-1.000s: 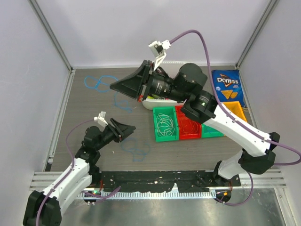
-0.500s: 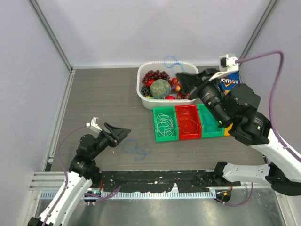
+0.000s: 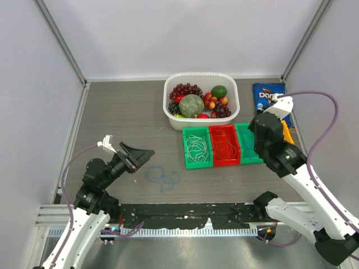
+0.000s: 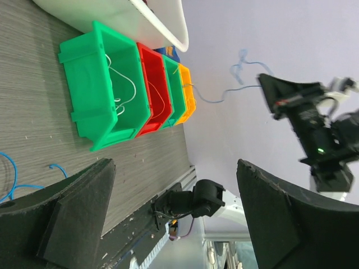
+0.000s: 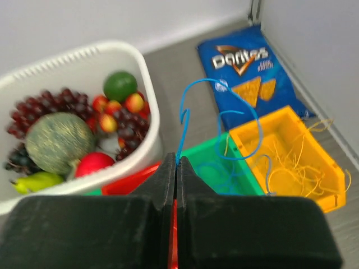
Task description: Untangle the cables
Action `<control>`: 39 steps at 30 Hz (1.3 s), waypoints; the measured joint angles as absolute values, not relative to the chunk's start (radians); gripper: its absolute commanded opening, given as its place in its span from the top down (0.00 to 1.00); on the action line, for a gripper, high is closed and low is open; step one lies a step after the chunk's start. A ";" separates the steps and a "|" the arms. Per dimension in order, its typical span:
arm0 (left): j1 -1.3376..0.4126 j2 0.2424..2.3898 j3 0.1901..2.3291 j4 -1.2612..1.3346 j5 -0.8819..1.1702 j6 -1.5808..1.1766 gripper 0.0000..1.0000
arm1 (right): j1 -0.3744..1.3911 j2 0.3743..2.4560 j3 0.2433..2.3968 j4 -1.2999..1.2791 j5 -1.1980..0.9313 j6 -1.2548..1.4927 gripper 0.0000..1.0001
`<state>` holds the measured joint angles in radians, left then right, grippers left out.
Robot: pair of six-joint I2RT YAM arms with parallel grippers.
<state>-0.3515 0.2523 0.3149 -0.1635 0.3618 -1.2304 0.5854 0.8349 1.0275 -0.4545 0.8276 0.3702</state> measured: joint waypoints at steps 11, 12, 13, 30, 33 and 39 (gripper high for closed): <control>-0.352 0.163 0.348 -0.262 0.367 -1.219 0.05 | 0.457 0.857 0.803 -0.440 0.659 0.475 0.99; -0.352 0.163 0.348 -0.267 0.367 -1.219 0.05 | 0.455 0.857 0.803 -0.435 0.652 0.483 0.99; -0.352 0.163 0.348 -0.272 0.367 -1.219 0.05 | 0.451 0.857 0.803 -0.430 0.649 0.491 0.99; -0.352 0.215 0.378 -0.432 0.292 -1.216 0.10 | 0.165 1.133 0.775 -0.526 0.350 0.638 0.99; -0.352 0.265 0.380 -0.470 0.268 -1.213 0.10 | 0.134 1.185 0.775 -0.522 0.298 0.633 0.88; -0.352 0.369 0.380 -0.509 0.252 -1.196 0.11 | 0.128 1.256 0.797 -0.516 0.277 0.572 0.50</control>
<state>-0.3515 0.3687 0.3798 -0.5091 0.2516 -1.1965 0.1280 1.2556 0.7967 -0.5159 0.2768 0.5720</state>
